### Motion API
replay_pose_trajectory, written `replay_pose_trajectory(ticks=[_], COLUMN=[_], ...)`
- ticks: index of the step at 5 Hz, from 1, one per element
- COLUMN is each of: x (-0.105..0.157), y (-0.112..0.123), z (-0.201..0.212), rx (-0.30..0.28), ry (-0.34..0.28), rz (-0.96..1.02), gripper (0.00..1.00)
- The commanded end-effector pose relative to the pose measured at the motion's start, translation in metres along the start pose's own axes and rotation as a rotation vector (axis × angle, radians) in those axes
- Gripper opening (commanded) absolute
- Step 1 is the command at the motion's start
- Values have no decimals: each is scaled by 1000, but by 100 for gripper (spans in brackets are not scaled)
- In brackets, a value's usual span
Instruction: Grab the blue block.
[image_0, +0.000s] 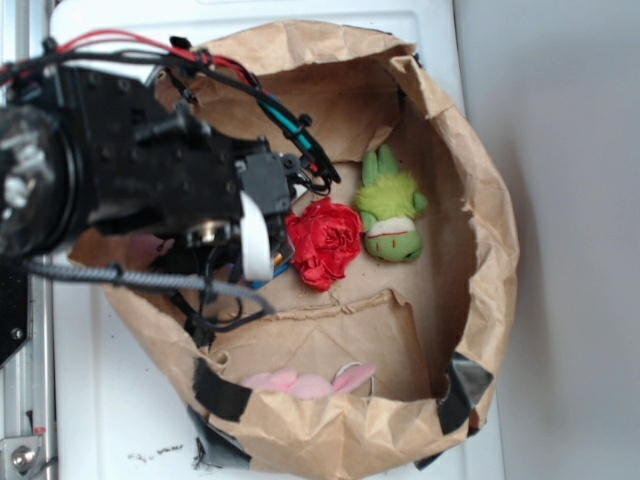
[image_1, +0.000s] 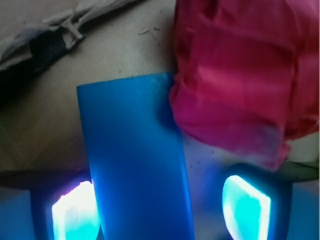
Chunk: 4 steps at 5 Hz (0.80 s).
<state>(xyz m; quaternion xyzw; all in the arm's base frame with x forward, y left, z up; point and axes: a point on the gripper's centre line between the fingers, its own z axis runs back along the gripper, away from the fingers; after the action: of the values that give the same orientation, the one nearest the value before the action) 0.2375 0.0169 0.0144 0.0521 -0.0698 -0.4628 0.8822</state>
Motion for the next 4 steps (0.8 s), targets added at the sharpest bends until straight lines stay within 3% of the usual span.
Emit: replay_pose_trajectory(ticks=[1,4], x=[9,4], y=[-1,16], z=[-10,-2], rx=[22,15], ry=[-8,-7], rz=[11,58], gripper=[0,0])
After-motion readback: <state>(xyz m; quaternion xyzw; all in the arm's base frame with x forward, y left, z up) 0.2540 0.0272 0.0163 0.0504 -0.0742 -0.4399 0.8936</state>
